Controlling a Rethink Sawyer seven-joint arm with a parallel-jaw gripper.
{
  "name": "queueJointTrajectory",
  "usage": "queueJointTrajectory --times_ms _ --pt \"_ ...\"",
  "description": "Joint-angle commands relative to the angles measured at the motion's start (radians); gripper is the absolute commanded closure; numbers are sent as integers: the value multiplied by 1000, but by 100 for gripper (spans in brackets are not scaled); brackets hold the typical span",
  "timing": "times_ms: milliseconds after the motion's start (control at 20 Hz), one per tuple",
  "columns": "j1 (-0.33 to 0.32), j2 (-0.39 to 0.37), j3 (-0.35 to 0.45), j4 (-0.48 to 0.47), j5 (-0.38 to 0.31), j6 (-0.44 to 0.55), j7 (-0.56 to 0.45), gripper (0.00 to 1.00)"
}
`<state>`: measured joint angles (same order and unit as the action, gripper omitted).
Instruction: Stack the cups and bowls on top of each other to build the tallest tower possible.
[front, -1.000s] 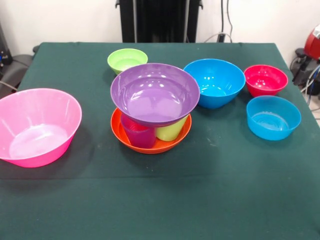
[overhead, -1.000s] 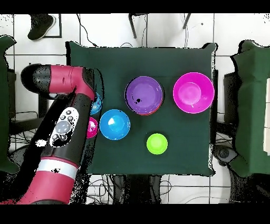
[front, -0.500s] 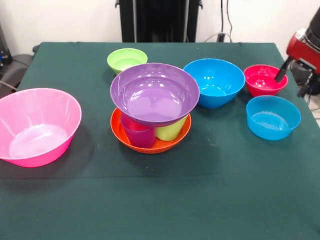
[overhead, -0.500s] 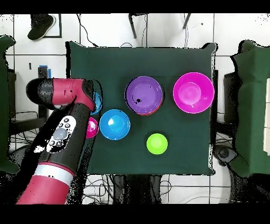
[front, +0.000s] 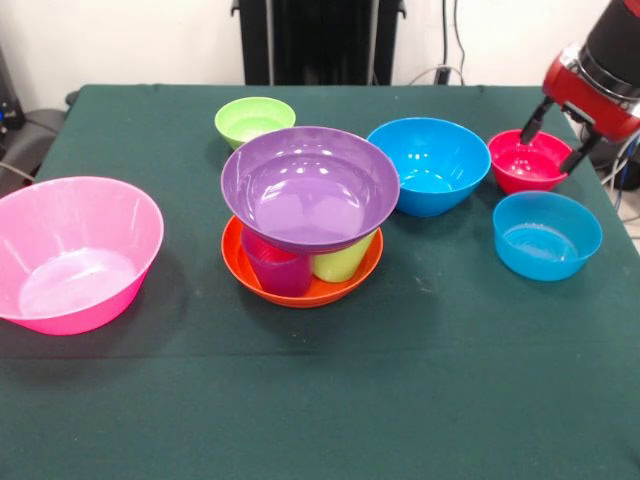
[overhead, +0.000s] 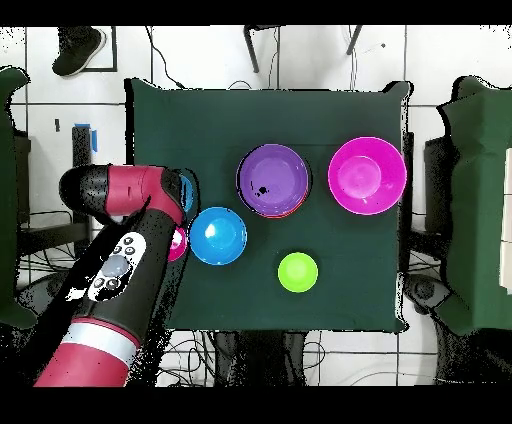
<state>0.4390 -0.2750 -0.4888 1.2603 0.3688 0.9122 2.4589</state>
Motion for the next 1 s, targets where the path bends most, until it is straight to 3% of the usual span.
queueJointTrajectory --times_ms 50,750,1000 --pt "-3 11 179 134 -54 -121 -20 0" --pt "-37 38 306 167 -19 -233 -5 0" --pt "-42 15 320 191 -29 -190 -6 0"
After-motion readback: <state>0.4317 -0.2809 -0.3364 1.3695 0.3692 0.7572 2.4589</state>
